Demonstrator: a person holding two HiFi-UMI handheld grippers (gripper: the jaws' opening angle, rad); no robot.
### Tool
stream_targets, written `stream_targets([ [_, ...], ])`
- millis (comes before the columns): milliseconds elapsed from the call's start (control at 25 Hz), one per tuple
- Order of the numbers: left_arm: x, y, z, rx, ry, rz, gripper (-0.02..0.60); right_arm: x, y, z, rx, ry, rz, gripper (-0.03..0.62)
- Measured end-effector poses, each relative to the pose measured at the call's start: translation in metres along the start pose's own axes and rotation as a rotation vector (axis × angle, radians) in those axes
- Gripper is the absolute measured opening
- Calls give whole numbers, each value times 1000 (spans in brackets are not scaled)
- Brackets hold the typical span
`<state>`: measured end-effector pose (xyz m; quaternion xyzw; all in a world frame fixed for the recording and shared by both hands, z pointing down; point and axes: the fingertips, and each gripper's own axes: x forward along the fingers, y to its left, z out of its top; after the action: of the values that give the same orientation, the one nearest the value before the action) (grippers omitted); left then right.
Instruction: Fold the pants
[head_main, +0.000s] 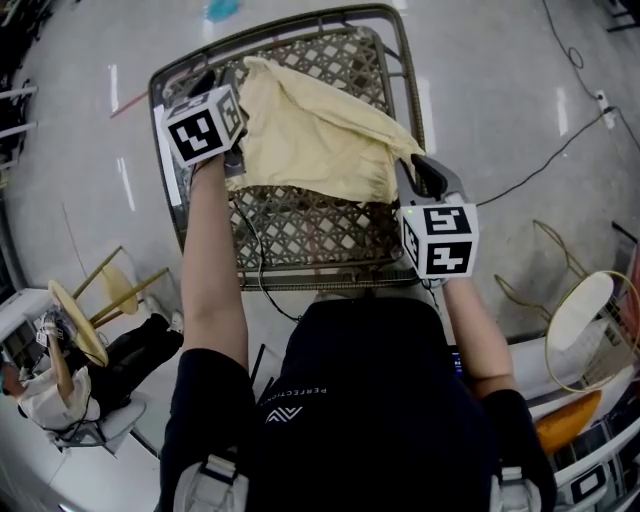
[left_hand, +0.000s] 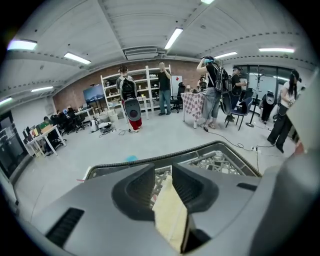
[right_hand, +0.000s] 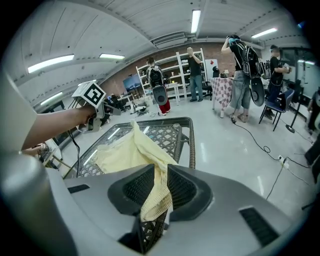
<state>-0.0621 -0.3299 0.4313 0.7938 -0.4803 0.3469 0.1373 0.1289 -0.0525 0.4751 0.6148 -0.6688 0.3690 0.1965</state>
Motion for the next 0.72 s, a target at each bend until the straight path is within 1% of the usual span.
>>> stream_targets([
  [40, -3, -2, 0, 7, 2, -6, 106, -1, 1, 0, 0, -3, 0, 86],
  [120, -8, -11, -6, 24, 19, -34, 66, -4, 4, -1, 0, -8, 4, 84],
  [200, -15, -26, -17, 39, 46, -85, 29, -7, 7, -2, -1, -9, 12, 72],
  [240, -19, -34, -24, 46, 58, -116, 23, -9, 9, -3, -5, -9, 16, 64],
  [320, -29, -51, -38, 61, 72, -172, 17, -11, 12, -5, -25, -7, 21, 49],
  [400, -40, -65, -52, 81, 81, -209, 14, -13, 17, -7, -49, -5, 23, 46],
  [480, -51, -77, -67, 93, 89, -235, 14, -15, 22, -10, -64, -4, 26, 45],
  [720, -81, -100, -102, 89, 97, -291, 11, -19, 31, -20, -78, 3, 22, 44],
])
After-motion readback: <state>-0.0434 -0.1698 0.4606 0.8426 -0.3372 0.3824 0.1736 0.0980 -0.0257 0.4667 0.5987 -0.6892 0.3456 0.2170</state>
